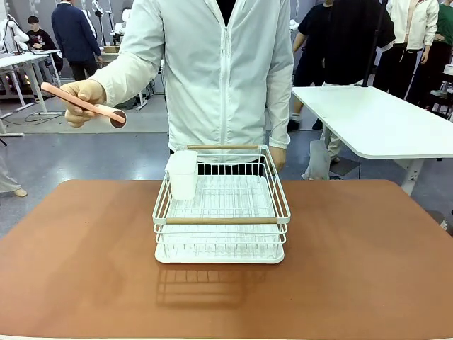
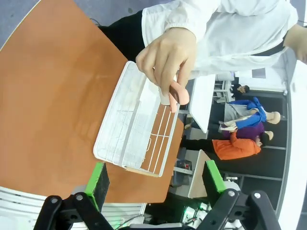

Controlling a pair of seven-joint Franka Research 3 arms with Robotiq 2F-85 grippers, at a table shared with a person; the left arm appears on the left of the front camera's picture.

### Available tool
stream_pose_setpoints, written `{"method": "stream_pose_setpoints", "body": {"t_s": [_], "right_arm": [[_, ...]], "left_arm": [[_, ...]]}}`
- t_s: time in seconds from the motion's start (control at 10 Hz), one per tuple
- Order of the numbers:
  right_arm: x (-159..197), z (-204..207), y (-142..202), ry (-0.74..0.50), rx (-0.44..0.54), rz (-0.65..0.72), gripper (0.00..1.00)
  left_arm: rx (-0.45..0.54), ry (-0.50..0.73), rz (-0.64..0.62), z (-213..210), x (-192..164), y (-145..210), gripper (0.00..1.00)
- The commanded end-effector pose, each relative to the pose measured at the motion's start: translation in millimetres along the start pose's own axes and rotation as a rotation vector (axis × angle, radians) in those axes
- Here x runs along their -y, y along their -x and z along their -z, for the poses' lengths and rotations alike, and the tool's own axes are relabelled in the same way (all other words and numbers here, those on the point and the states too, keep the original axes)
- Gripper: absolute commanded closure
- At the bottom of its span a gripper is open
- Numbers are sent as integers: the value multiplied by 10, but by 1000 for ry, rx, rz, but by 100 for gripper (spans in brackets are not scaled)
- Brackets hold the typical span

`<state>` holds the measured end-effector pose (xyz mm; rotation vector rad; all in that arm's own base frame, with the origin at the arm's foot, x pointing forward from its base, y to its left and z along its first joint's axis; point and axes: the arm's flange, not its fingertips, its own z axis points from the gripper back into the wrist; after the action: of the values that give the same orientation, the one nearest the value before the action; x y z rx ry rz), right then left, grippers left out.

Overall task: Clean the table.
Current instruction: Pick up the Lint Roller when the human hands it over.

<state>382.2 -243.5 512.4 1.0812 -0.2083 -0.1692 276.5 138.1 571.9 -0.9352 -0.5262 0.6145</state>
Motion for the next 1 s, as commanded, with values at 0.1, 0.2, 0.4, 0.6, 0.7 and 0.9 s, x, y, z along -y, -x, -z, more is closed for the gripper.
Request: {"method": "stream_pose_setpoints", "body": {"t_s": [0.1,0.2,0.4,0.6,0.7,0.9], "right_arm": [[-33,-9,4,-2,3,-9,0],[-33,-9,4,-2,3,-9,0],[-33,-9,4,-2,3,-9,0],[-33,-9,4,-2,3,-9,0],[-33,-9,4,-2,3,-9,0],[-33,-9,4,-2,3,-9,0]], "left_arm": [[20,4,7,283,110,195,0],[12,-6,14,381,171,215,0],[6,-45,29,607,289,218,0],[76,-69,25,831,381,168,0],[70,-86,20,930,408,177,0],[101,-109,23,1120,473,208,0]]}}
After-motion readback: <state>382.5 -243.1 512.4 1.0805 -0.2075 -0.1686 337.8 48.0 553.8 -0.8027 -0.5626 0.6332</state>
